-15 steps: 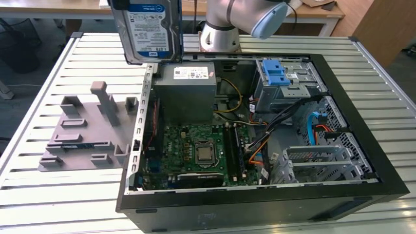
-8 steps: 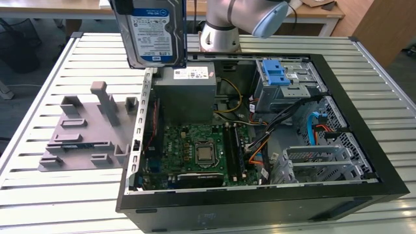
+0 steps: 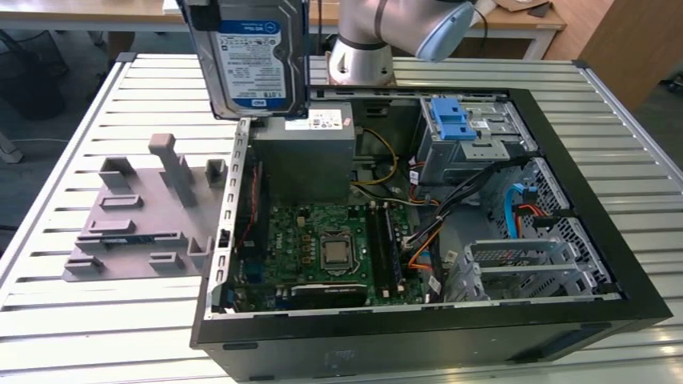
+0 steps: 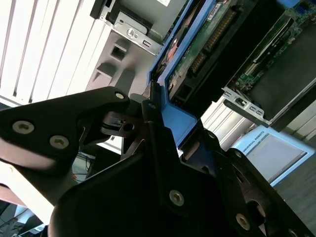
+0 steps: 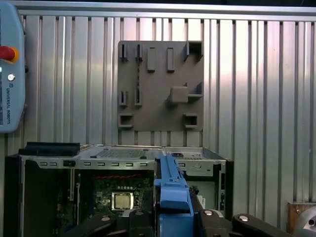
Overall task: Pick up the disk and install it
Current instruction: 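Pick up the disk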
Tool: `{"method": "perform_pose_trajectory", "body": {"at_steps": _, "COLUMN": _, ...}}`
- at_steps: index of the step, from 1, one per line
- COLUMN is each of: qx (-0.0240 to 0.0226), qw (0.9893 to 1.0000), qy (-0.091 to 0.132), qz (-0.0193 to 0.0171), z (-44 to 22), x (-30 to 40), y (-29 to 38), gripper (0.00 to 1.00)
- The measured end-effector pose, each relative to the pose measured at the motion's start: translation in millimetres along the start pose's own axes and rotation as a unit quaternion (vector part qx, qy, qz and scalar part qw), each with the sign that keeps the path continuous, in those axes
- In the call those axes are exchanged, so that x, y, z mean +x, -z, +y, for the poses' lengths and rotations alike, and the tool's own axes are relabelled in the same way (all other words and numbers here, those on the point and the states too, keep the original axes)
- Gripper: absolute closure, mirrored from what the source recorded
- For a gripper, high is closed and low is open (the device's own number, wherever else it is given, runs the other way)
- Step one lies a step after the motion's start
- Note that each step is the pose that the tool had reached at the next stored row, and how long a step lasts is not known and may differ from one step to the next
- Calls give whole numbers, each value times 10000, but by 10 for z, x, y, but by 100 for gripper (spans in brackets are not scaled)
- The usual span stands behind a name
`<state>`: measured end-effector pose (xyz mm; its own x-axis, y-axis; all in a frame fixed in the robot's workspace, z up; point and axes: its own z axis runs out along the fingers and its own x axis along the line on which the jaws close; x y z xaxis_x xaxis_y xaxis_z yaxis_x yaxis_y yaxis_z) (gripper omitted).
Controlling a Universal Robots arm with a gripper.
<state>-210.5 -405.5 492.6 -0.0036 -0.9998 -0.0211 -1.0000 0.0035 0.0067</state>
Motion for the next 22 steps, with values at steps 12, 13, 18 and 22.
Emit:
{"method": "perform_pose_trajectory", "body": {"at_steps": 12, "qx": 0, "qw": 10000, "qy": 0, "qz": 0, "z": -524, "x": -2, "y": 0, "gripper": 64}}
{"method": "perform_pose_trajectory", "body": {"at_steps": 13, "qx": 0, "qw": 10000, "qy": 0, "qz": 0, "z": -567, "x": -2, "y": -1, "gripper": 64}}
{"method": "perform_pose_trajectory", "body": {"at_steps": 18, "qx": 0, "qw": 10000, "qy": 0, "qz": 5, "z": -595, "x": 64, "y": -5, "gripper": 64}}
{"method": "perform_pose_trajectory", "body": {"at_steps": 22, "qx": 1, "qw": 10000, "qy": -7, "qz": 5, "z": -596, "x": 151, "y": -11, "gripper": 64}}
